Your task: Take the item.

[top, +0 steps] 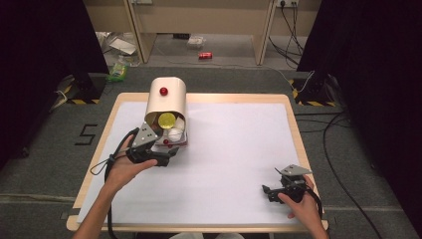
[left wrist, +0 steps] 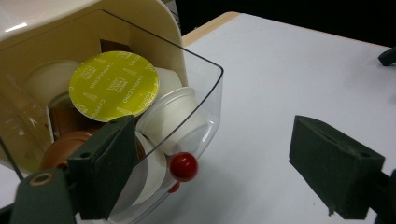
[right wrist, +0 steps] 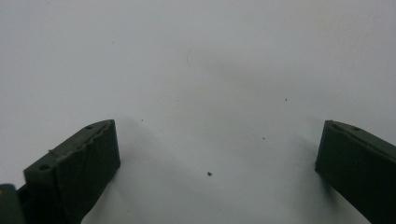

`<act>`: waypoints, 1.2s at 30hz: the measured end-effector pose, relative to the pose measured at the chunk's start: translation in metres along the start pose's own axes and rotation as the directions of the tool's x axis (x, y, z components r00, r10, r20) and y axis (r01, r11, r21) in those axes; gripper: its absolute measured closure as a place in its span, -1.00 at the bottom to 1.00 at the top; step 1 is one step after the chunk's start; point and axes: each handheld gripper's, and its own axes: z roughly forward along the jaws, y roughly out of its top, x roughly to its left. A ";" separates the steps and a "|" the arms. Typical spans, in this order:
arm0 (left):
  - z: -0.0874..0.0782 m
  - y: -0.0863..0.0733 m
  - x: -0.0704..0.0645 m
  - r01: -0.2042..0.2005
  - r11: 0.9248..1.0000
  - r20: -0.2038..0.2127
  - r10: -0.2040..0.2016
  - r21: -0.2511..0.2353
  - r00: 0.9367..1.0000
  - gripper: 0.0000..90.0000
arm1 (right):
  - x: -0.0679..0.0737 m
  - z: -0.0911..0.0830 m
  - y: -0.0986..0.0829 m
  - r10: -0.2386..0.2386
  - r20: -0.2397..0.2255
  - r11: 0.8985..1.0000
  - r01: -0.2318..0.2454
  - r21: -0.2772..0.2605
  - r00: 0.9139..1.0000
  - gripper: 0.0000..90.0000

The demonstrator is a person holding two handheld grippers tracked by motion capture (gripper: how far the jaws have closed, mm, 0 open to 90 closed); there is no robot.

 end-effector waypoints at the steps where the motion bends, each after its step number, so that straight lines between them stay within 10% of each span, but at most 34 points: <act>1: -0.001 -0.001 -0.001 -0.002 1.000 0.002 0.002 -0.002 1.000 -0.66 | 0.000 0.000 0.000 0.002 0.000 1.000 -0.002 0.000 1.000 -1.00; 36: -0.019 -0.016 -0.018 -0.004 1.000 0.017 0.004 -0.011 1.000 -0.63 | 0.000 0.000 0.000 0.001 0.000 1.000 -0.001 0.000 1.000 -1.00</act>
